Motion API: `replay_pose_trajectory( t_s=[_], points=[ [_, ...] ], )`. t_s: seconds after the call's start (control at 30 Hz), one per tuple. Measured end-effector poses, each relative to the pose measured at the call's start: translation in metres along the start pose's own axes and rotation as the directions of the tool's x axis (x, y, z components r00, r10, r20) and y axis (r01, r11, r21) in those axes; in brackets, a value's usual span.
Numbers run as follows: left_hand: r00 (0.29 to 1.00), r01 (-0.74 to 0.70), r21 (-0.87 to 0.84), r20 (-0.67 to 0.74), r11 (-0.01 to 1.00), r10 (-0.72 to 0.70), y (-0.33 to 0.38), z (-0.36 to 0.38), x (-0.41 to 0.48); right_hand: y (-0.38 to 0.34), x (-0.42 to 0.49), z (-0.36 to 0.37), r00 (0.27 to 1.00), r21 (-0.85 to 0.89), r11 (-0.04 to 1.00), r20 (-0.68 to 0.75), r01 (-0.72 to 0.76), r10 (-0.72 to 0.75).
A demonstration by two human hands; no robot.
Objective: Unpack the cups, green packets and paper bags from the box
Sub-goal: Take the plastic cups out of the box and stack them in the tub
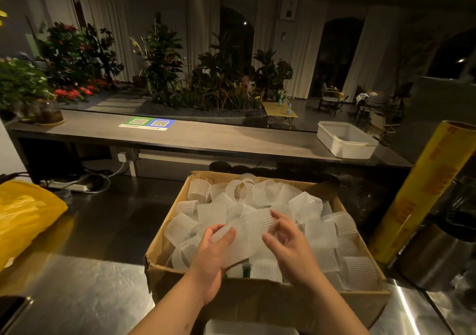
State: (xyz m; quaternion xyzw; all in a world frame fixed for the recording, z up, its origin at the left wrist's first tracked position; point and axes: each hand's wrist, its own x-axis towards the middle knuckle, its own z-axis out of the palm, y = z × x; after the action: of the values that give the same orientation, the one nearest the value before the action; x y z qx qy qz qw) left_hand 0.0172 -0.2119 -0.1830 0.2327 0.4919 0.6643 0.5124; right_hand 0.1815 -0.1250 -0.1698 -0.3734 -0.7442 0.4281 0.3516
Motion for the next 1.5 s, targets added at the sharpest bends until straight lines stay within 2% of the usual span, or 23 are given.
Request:
replay_pose_trajectory(
  t_s=[0.1,0.17,0.27,0.33,0.37,0.43,0.5,0.53,0.57,0.6,0.7,0.73,0.8,0.9,0.97,1.03,1.13,1.2,1.3,1.43,1.5],
  points=[
    [1.000,-0.021,0.054,0.009,0.998,0.021,-0.001,-0.002,-0.001,-0.005,-0.007,0.003,0.993,-0.027,0.998,0.100,0.060,-0.057],
    [0.999,-0.022,0.116,0.039,0.993,0.018,-0.001,0.000,-0.001,-0.003,-0.006,0.003,0.989,-0.092,0.994,0.143,0.060,-0.047],
    [0.999,-0.008,0.169,0.032,0.986,0.003,-0.002,0.001,-0.001,-0.004,-0.007,0.004,0.972,-0.089,0.992,0.224,0.085,-0.063],
    [1.000,0.005,0.174,0.020,0.985,-0.009,-0.003,-0.001,0.000,-0.005,-0.010,0.005,0.975,-0.066,0.994,0.214,0.083,-0.067],
    [1.000,0.010,0.158,0.026,0.987,-0.014,-0.003,-0.002,0.002,-0.006,-0.011,0.004,0.988,-0.072,0.995,0.140,0.075,-0.065],
    [0.998,0.026,0.118,0.045,0.993,-0.032,-0.002,-0.002,0.003,-0.003,-0.010,-0.003,0.982,-0.117,0.992,-0.178,0.051,-0.071],
    [0.997,0.043,0.095,0.061,0.995,-0.049,-0.003,-0.001,0.005,0.005,-0.007,-0.021,0.855,-0.224,0.973,-0.513,-0.049,-0.075],
    [0.996,0.047,0.090,0.067,0.995,-0.053,-0.003,-0.002,0.006,0.011,-0.004,-0.032,0.797,-0.289,0.948,-0.599,-0.131,-0.072],
    [0.996,0.050,0.089,0.073,0.995,-0.057,-0.003,-0.001,0.007,0.018,-0.001,-0.044,0.772,-0.343,0.910,-0.634,-0.231,-0.043],
    [0.995,0.053,0.087,0.080,0.995,-0.061,-0.003,-0.002,0.007,0.025,0.001,-0.054,0.777,-0.389,0.858,-0.629,-0.336,0.019],
    [0.994,0.063,0.080,0.080,0.995,-0.069,-0.004,-0.003,0.008,0.040,0.003,-0.073,0.792,-0.475,0.679,-0.546,-0.560,0.272],
    [0.994,0.065,0.079,0.079,0.995,-0.071,-0.004,-0.003,0.008,0.044,0.002,-0.074,0.790,-0.465,0.674,-0.531,-0.574,0.308],
    [0.994,0.067,0.076,0.079,0.995,-0.073,-0.004,-0.003,0.008,0.047,0.001,-0.073,0.802,-0.425,0.745,-0.545,-0.515,0.243],
    [0.994,0.070,0.080,0.073,0.994,-0.076,-0.003,-0.003,0.006,0.038,-0.003,-0.063,0.841,-0.412,0.864,-0.540,-0.289,0.023],
    [0.995,0.062,0.095,0.069,0.994,-0.068,-0.003,-0.002,0.005,0.024,-0.008,-0.055,0.911,-0.337,0.936,-0.409,-0.100,-0.050],
    [0.995,0.059,0.105,0.069,0.993,-0.066,-0.003,-0.001,0.004,0.009,-0.011,-0.046,0.978,-0.235,0.971,-0.192,0.031,-0.077],
    [0.997,0.039,0.131,0.064,0.991,-0.047,-0.001,0.001,0.001,-0.005,-0.010,-0.033,0.993,-0.101,0.994,0.115,0.052,-0.040],
    [0.997,0.028,0.151,0.063,0.988,-0.038,0.000,0.003,-0.001,-0.009,-0.008,-0.027,0.975,-0.071,0.997,0.220,0.025,-0.009],
    [0.998,0.025,0.165,0.060,0.986,-0.035,0.001,0.004,-0.003,-0.011,-0.004,-0.022,0.963,-0.078,0.997,0.269,0.028,-0.006],
    [0.997,0.023,0.184,0.064,0.983,-0.036,0.002,0.004,-0.002,-0.013,-0.001,-0.020,0.953,-0.203,0.976,0.301,0.073,-0.008],
    [0.998,0.020,0.217,0.052,0.976,-0.032,0.001,0.005,-0.002,-0.012,-0.002,-0.015,0.933,-0.188,0.980,0.360,0.061,0.011]
  ],
)
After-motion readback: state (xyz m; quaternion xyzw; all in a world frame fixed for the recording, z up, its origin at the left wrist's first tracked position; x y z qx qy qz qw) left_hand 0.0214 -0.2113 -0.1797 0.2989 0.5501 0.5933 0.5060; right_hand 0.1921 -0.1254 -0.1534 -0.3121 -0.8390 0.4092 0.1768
